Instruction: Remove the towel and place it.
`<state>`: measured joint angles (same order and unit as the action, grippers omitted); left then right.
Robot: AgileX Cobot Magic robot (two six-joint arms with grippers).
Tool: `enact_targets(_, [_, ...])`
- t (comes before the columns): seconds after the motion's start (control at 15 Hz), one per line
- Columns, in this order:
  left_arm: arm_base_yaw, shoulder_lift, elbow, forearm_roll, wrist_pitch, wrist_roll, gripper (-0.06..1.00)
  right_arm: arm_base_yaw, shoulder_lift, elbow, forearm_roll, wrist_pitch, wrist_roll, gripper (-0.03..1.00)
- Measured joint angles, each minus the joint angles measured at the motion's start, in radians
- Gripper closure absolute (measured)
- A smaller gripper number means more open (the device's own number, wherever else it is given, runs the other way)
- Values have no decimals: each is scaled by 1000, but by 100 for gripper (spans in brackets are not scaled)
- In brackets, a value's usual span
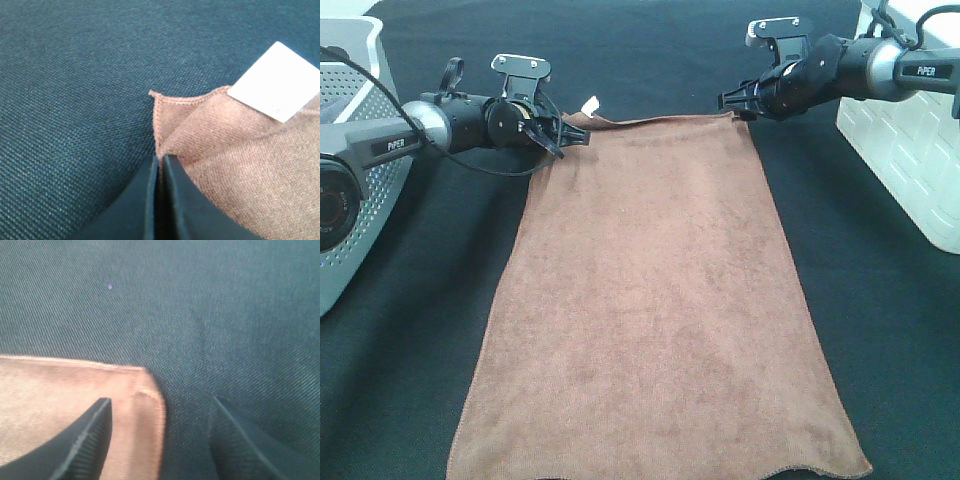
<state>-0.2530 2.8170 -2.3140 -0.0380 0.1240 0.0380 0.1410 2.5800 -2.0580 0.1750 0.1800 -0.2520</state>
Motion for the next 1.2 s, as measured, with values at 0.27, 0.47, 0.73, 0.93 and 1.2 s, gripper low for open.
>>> enact_targets(0.27, [2, -3, 0, -11, -6, -1, 44, 0, 0, 0, 0, 31, 0, 41])
enact_targets(0.47, [-7, -42, 0, -30, 33, -1, 26, 0, -46, 0, 4, 95, 0, 41])
enact_targets(0.73, [-11, -197, 0, -30, 181, -1, 25, 0, -209, 0, 32, 229, 0, 38])
enact_targets(0.93, [-10, -324, 0, 38, 499, -1, 24, 0, -345, 0, 30, 450, 4, 35])
enact_targets(1.2, [77, -517, 0, 77, 820, -45, 24, -14, -558, 0, -88, 671, 124, 35])
